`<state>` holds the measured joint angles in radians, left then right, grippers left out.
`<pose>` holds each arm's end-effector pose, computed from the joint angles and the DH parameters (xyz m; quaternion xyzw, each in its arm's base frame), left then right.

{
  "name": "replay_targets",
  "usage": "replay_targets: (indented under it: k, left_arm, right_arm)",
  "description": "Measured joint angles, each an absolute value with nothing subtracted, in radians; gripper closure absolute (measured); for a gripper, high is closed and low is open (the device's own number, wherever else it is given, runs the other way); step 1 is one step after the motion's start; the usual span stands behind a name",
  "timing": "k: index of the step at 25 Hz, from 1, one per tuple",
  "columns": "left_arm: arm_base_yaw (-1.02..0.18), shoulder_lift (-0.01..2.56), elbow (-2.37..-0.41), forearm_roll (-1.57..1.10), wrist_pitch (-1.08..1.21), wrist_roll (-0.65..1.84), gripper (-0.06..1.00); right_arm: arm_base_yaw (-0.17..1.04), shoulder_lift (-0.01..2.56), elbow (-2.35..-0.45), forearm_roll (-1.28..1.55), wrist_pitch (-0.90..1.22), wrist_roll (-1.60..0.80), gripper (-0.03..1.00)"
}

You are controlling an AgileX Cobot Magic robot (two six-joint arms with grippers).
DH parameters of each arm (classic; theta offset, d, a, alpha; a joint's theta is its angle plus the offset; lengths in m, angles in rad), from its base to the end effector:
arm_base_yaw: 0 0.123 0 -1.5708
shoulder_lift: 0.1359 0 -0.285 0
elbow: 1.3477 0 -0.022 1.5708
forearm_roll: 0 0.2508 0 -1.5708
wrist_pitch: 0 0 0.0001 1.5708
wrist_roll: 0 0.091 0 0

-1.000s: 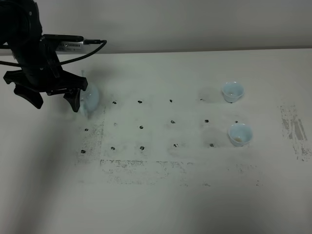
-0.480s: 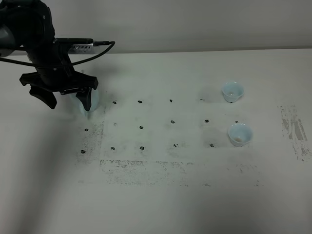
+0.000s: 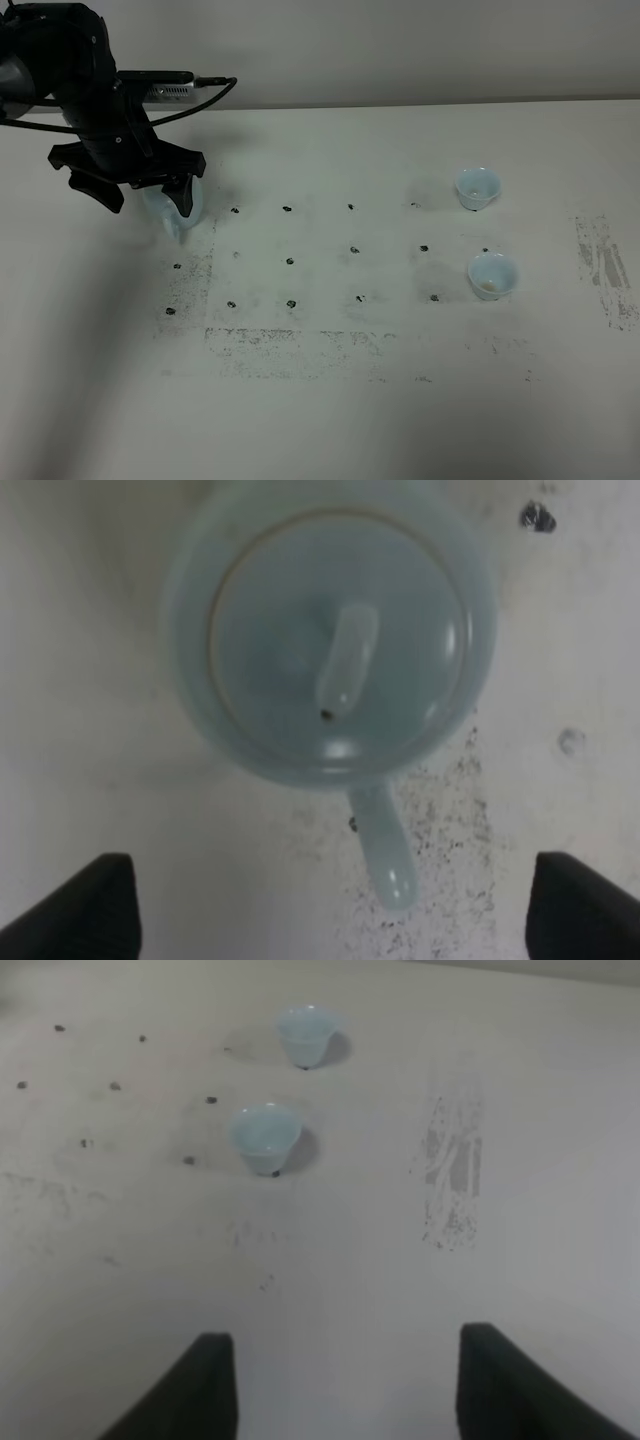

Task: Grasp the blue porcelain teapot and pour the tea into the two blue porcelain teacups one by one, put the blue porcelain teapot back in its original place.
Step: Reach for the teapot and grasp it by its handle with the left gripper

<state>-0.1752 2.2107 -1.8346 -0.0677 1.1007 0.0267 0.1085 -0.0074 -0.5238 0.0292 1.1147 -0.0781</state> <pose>0.4546 -0.0860 0.1867 0.0878 0.9915 -0.0381 0.0878 -0.0113 0.0012 0.2795 -0.0812 0.8552 0.0223 0.5114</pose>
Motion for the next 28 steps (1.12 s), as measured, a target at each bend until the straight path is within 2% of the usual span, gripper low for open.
replay_targets:
  k: [18, 28]
  left_arm:
    - [-0.176, 2.211, -1.835, -0.143, 1.097, 0.084, 0.20]
    - [-0.224, 2.241, -1.875, -0.127, 1.169, 0.090, 0.27]
  right_arm:
    - [0.108, -0.007, -0.524, 0.029, 1.115, -0.078, 0.50]
    - [0.108, -0.007, -0.524, 0.029, 1.115, -0.078, 0.50]
